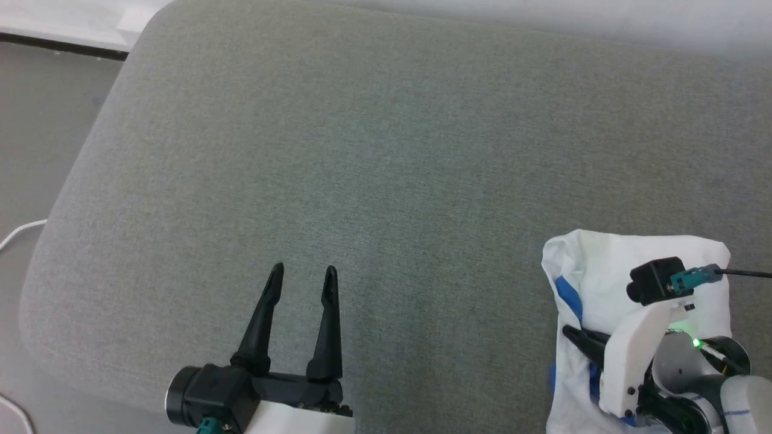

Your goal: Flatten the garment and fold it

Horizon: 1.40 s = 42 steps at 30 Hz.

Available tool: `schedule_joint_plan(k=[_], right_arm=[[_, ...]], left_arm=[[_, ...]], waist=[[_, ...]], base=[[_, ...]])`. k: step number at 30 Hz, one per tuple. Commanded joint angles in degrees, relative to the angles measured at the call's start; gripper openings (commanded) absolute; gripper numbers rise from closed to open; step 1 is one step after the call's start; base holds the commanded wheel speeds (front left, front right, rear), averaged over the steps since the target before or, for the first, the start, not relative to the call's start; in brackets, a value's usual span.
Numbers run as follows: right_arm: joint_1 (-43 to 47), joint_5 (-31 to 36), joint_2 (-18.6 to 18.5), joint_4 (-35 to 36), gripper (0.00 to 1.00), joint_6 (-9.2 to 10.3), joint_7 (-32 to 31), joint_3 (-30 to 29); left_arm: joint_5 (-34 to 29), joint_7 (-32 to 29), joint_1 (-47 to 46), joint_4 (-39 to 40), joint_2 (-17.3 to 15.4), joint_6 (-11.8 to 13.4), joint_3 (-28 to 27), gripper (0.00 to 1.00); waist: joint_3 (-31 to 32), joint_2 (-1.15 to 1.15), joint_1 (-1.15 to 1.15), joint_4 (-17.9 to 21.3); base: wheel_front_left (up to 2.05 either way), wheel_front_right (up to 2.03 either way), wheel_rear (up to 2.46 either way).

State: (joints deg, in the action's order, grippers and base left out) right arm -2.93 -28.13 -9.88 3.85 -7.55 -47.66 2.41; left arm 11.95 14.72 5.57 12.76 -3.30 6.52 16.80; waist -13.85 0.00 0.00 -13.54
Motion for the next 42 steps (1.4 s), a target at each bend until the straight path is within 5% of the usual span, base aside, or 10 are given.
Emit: schedule_joint_plan(k=[1, 3, 5, 6, 15, 25, 42], right_arm=[[-0.85, 0.94, 0.29, -1.09, 0.00, 0.06, 0.26, -0.07], [-1.10, 2.23, 0.65, -2.70, 0.08, 0.06, 0.61, -0.15], [-1.37, 3.01, 0.94, -3.83, 0.49, 0.06, 0.72, 0.13], [-1.45, 3.19, 1.07, -4.24, 1.00, 0.06, 0.62, 0.45], [-1.30, -1.95, 0.23, 0.81, 1.00, 0.06, -1.29, 1.46], [4.60, -3.53, -2.74, 9.58, 1.00, 0.06, 2.84, -15.93], [2.87, -2.15, -3.18, -2.80, 1.00, 0.06, 5.36, -15.47]], left_arm=[[0.48, 0.28, -0.91, -0.12, 0.31, -0.21, 0.17, 1.00], [0.58, 0.28, -0.99, -0.28, 0.35, -0.15, 0.33, 1.00], [0.70, 0.28, -0.99, -0.40, 0.37, -0.08, 0.34, 1.00], [0.79, 0.28, -0.98, -0.54, 0.38, -0.09, 0.32, 1.00], [0.94, 0.28, 0.30, -1.95, 0.40, -0.81, -0.63, 1.00], [-0.40, 0.28, 1.45, -1.26, 0.29, -1.53, -1.19, 1.00], [-2.75, 0.28, 0.06, 0.15, 0.31, -0.97, 0.11, 1.00]], waist=[[-0.24, 0.00, 0.00, -0.42], [-0.16, 0.00, 0.00, -0.59], [-0.01, 0.00, 0.00, -0.55], [0.21, 0.00, 0.00, -0.42], [3.68, 0.00, 0.00, 3.10], [4.29, 0.00, 0.00, 5.48], [0.13, 0.00, 0.00, 2.62]], base=[[0.00, 0.00, 0.00], [0.00, 0.00, 0.00], [0.00, 0.00, 0.00], [0.00, 0.00, 0.00], [0.00, 0.00, 0.00], [0.00, 0.00, 0.00], [0.00, 0.00, 0.00]])
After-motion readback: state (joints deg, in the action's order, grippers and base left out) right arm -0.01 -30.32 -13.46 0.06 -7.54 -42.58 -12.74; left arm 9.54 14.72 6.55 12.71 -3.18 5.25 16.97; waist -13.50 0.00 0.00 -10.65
